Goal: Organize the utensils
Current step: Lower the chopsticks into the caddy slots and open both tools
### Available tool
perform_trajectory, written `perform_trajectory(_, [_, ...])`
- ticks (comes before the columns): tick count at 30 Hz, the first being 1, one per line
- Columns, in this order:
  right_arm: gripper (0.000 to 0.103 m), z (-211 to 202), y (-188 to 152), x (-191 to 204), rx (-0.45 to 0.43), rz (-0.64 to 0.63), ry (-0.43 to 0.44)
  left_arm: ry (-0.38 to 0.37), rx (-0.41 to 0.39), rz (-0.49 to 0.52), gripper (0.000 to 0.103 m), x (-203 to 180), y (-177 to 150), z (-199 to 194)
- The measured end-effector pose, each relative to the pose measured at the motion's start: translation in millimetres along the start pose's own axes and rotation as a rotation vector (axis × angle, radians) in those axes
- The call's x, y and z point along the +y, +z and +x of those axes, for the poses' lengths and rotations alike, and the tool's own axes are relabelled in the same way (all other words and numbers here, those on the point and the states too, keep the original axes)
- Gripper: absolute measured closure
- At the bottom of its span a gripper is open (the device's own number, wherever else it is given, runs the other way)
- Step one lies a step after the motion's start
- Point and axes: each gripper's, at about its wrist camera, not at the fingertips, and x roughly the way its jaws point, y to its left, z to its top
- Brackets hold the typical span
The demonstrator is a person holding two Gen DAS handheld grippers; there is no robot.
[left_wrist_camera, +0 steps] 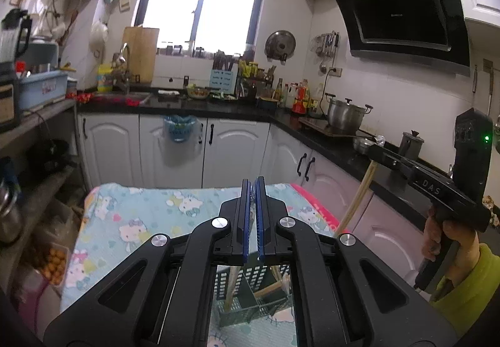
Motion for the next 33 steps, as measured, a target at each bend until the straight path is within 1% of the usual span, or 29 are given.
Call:
perform_trajectory(10, [0.098,23,-34,5,0.062,-0.012,-0.004,-0.006,0.072,-0.020,0.102,5,-34,24])
perform_trajectory(20, [0.098,34,-61,10,0.116,-0.002,0.000,-0.015,0.116,-0.036,0.102,7,-56,35])
perform_trajectory(26, [0.097,37,-70,10,0.142,0.016,-0.005,-0.016,0.126,-0.045,0.102,8,-66,36])
perform_trajectory(31, [0.097,39,-76,11,0.160,0.013,-0.012,-0.004,0.151,-0.057,0.102,11,-71,40])
perform_trajectory(32, [0.097,39,-76,11,0.163,0.011,-0.020,-0.004,0.154,-0.060,0.102,12,-72,41])
perform_trajectory(33, [0.093,40,-76,11,0.167,0.013,-0.023,-0.003,0.155,-0.060,0.102,13,-73,40])
